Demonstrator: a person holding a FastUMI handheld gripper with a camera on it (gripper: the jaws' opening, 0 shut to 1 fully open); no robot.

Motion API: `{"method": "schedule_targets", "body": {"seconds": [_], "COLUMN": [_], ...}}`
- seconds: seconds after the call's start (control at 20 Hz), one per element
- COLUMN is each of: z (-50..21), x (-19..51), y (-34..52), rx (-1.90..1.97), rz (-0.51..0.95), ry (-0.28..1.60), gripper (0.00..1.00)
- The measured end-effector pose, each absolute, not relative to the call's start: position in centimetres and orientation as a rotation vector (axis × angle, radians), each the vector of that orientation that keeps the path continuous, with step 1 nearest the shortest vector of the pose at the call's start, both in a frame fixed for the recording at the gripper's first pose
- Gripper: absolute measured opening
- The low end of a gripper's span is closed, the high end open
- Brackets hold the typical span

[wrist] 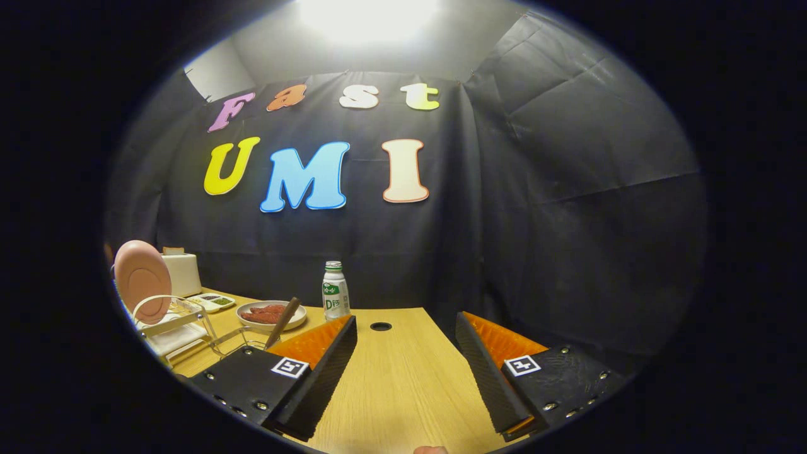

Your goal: Take the plate from the dish rack, then take the spoon from the basket and place it into the plate.

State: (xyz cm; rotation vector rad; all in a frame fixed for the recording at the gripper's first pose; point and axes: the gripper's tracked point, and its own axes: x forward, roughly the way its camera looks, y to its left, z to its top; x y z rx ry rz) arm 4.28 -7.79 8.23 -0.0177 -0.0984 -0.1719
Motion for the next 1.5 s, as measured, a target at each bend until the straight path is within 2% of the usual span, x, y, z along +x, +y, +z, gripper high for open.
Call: {"method": "schedule_targets", "body": {"seconds": [0.3, 0.7, 1.05, 1.5], "z": [11.0, 16.2, 20.6, 21.4], "x": [-2.2, -7.0, -5.6, 0.6], "y": [-5.6, 5.1, 14.9, 29.2], "rx": [0.022, 0.066, 0.062, 0.056], "rz": [-0.169, -0.051, 0.085, 0.337], "ry": [-0.036, 0.015, 0.048, 0.288], "gripper": [0.97, 0.97, 0.97, 0.97]}}
